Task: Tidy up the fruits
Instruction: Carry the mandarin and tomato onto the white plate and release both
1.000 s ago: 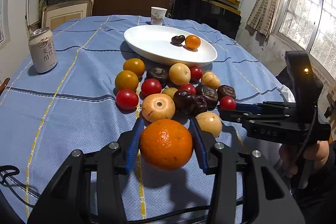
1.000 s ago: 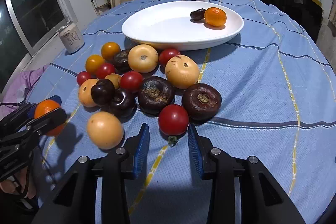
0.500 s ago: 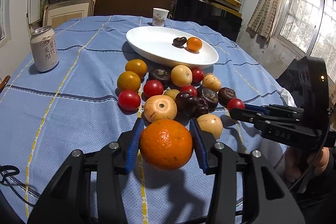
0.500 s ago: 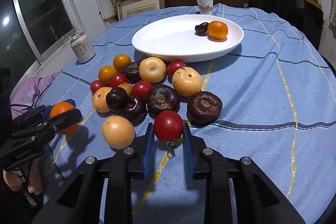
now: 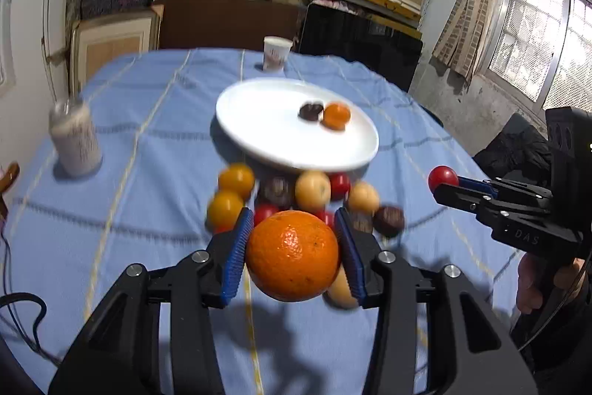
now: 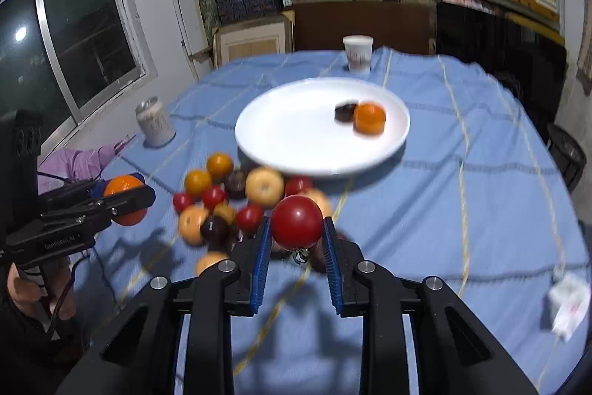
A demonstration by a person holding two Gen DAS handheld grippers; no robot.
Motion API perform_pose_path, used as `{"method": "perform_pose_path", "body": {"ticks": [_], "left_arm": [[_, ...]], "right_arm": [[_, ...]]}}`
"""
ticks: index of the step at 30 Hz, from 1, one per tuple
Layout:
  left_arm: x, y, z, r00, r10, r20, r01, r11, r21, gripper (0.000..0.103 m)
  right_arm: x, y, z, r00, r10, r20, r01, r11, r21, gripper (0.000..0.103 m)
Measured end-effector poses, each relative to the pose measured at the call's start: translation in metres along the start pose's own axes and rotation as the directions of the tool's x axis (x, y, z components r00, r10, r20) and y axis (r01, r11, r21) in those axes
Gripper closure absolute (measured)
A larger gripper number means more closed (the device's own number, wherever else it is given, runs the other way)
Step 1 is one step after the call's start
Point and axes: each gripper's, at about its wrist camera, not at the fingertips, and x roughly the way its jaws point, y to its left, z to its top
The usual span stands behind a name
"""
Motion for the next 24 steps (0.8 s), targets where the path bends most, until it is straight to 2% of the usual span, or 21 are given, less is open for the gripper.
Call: {"method": "perform_pose_path", "body": {"ticks": [4,8,12,17,18,19,20,21,24], "left_arm": [[0.025,0.0,0.051,1.0,0.012,0.021,-0.012,1.0,0.013,0.058],[0.084,0.012,0.089,0.998,0.044,-0.034,-0.045,0.999,-0.026,0.058],[0.139,0.033,0.105,0.993,0.073,-0.097,-0.082,0.992,-0.091,0.058],[0.182,0.047,0.115,0.988,0.076,-0.134,-0.092,0.988,-0.123,0.058],[0.186,0.048,0.117,0.988,0.073,-0.133,-0.089,0.989,-0.122,0.057],[0.189,0.049,0.117,0.989,0.068,-0.132,-0.085,0.989,-0.122,0.055],[0.191,0.049,0.119,0.989,0.063,-0.133,-0.079,0.989,-0.124,0.048],[0.191,0.049,0.119,0.989,0.064,-0.132,-0.081,0.989,-0.123,0.042],[0.177,0.048,0.121,0.993,0.079,-0.092,-0.089,0.99,-0.108,0.04]], "right_arm": [[0.013,-0.004,0.049,0.998,-0.003,0.066,0.006,0.999,-0.039,0.075],[0.052,-0.014,0.087,0.996,-0.034,0.084,0.037,0.999,-0.036,0.075],[0.109,-0.024,0.116,0.998,-0.033,0.055,0.035,0.999,-0.032,0.075],[0.163,-0.035,0.139,1.0,-0.014,-0.001,0.014,1.0,0.002,0.074],[0.172,-0.038,0.143,1.0,-0.007,-0.018,0.008,1.0,0.017,0.071],[0.178,-0.041,0.145,1.0,-0.004,-0.024,0.004,1.0,0.025,0.056],[0.182,-0.041,0.148,1.0,-0.009,-0.026,0.01,1.0,0.03,0.044],[0.182,-0.041,0.149,1.0,-0.026,-0.01,0.027,0.999,0.03,0.043],[0.173,-0.041,0.15,1.0,-0.017,0.009,0.016,0.999,0.047,0.043]]}}
